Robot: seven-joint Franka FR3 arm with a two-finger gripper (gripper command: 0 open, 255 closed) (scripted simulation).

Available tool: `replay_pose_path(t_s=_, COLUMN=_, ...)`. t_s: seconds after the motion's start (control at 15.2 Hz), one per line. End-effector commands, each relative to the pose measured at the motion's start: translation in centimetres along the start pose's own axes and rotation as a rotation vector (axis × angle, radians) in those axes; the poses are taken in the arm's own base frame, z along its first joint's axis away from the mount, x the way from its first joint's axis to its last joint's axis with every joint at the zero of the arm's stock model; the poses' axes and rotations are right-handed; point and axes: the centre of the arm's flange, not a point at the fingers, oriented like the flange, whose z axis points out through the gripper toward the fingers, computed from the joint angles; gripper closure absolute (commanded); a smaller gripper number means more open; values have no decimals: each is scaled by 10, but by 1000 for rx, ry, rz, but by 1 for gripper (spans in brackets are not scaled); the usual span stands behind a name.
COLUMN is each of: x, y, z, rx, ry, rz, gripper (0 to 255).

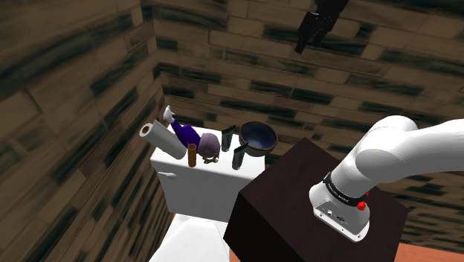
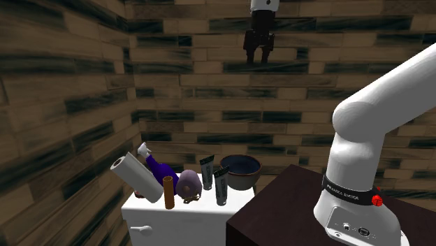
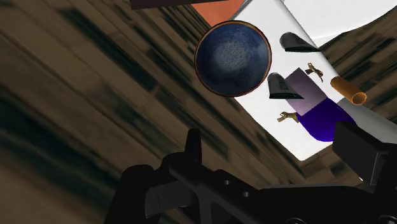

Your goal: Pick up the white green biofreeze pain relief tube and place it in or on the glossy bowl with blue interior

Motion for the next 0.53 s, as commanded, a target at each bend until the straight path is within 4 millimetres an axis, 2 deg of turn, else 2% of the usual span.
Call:
replay_pose_path(t_s=0.0, x=0, y=0, z=0, rx=0, ry=0, rz=0, gripper=0)
replay_pose_path(t_s=0.46, x=24, y=-27, z=86, rx=23, ry=-45, rz=-263, gripper=0)
